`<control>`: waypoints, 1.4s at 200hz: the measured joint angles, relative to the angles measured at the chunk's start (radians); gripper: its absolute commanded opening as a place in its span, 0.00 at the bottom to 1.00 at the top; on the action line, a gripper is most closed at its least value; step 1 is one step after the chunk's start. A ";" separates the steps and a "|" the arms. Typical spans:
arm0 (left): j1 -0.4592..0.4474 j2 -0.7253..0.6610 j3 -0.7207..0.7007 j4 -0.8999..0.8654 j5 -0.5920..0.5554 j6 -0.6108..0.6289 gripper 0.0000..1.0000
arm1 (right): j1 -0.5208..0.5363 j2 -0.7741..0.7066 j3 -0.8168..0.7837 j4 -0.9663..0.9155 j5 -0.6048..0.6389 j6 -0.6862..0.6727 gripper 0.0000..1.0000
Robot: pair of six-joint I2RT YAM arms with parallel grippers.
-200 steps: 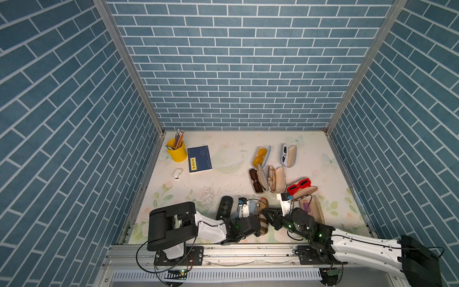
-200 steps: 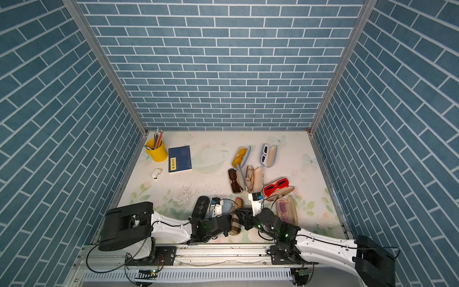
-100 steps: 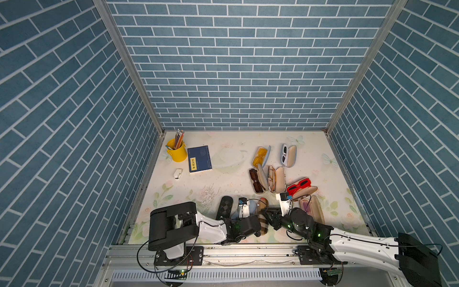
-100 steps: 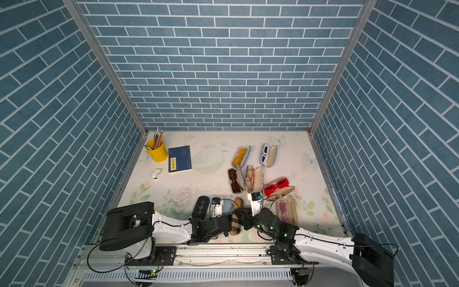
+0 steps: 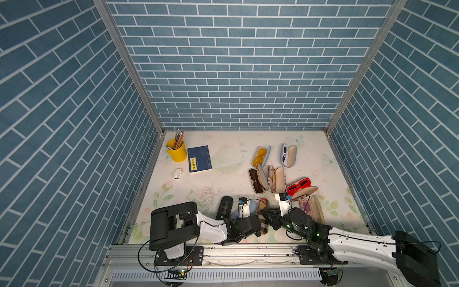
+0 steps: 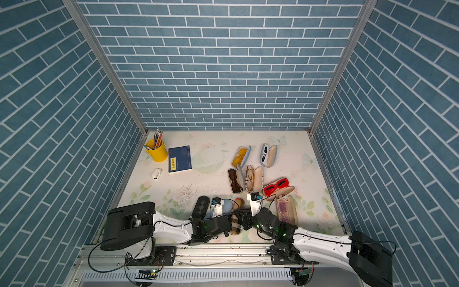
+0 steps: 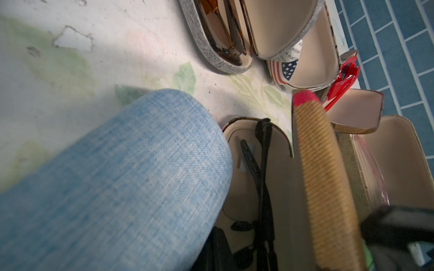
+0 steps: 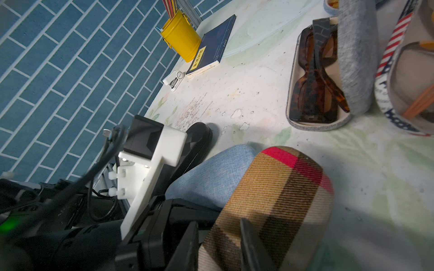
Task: Close the glasses case
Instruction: Close the glasses case at the center of the board.
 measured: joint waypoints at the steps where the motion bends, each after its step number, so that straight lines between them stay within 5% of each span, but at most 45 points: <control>1: 0.000 0.000 0.000 0.000 0.000 0.000 0.05 | 0.000 0.002 0.000 0.000 -0.001 0.000 0.30; 127: -0.004 0.007 0.007 0.019 0.021 0.000 0.06 | 0.013 0.070 -0.010 0.010 -0.017 0.015 0.30; 280: -0.016 -0.151 -0.060 -0.042 -0.009 -0.001 0.24 | 0.018 0.151 0.018 0.072 -0.016 0.017 0.31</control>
